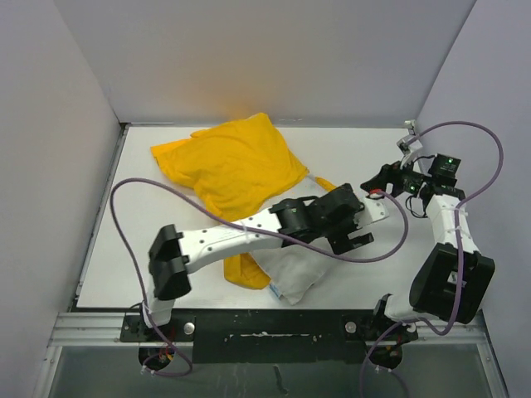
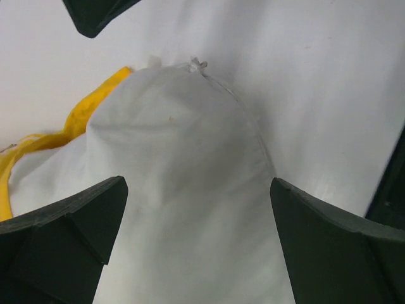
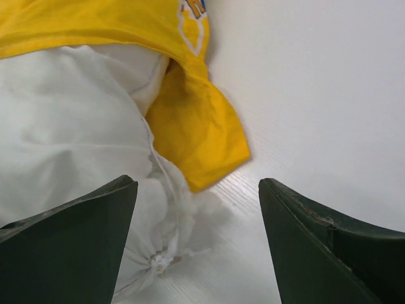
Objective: Put the pillow into the pillowcase
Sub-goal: Stuff the pillow into the pillowcase.
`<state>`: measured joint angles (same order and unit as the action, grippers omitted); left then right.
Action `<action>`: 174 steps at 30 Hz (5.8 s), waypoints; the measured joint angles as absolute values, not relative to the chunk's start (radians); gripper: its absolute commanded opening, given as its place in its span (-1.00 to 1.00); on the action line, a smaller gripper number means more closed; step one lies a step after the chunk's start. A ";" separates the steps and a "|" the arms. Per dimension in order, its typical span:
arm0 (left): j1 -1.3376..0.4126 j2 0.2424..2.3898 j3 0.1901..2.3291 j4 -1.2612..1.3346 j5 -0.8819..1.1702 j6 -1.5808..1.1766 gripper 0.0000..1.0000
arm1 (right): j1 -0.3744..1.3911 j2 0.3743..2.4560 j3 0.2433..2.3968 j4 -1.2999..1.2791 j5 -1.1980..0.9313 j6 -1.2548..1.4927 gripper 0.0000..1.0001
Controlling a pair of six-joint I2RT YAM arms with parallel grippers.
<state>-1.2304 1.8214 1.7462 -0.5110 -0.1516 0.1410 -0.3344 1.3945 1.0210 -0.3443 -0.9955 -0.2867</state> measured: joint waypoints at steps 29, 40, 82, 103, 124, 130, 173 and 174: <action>-0.499 1.306 1.338 -0.286 0.581 0.256 -1.00 | -0.107 1.511 0.870 -0.147 -1.104 -0.215 0.96; -0.362 1.309 1.291 -0.186 0.939 0.088 -1.00 | 0.188 1.728 1.061 0.008 -0.934 -0.155 0.96; -0.403 1.302 1.017 -0.162 0.740 0.131 0.96 | 0.159 1.486 0.915 -0.339 -1.304 -0.260 -1.00; -0.590 1.241 0.845 -0.283 0.415 -0.520 0.37 | 0.208 1.476 0.915 -0.390 -1.248 -0.350 -1.00; -0.591 1.369 0.622 0.211 0.459 -0.440 0.81 | 0.409 1.280 1.218 -1.429 -0.856 -1.324 0.31; -0.480 1.132 0.520 0.248 0.459 -0.519 0.94 | 0.239 1.216 1.396 -1.508 -0.980 -1.276 0.29; -0.599 1.438 0.539 0.528 0.581 -0.528 -0.88 | 0.329 1.385 1.447 -1.173 -0.814 -0.754 -1.00; -0.615 1.438 0.547 0.527 0.580 -0.506 -0.89 | 0.335 1.417 1.488 -1.180 -0.819 -0.749 -1.00</action>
<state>-0.6151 1.4380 0.5468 0.5274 0.5804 -0.5060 0.3351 1.4174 1.4883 -1.1797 -0.8192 -0.7486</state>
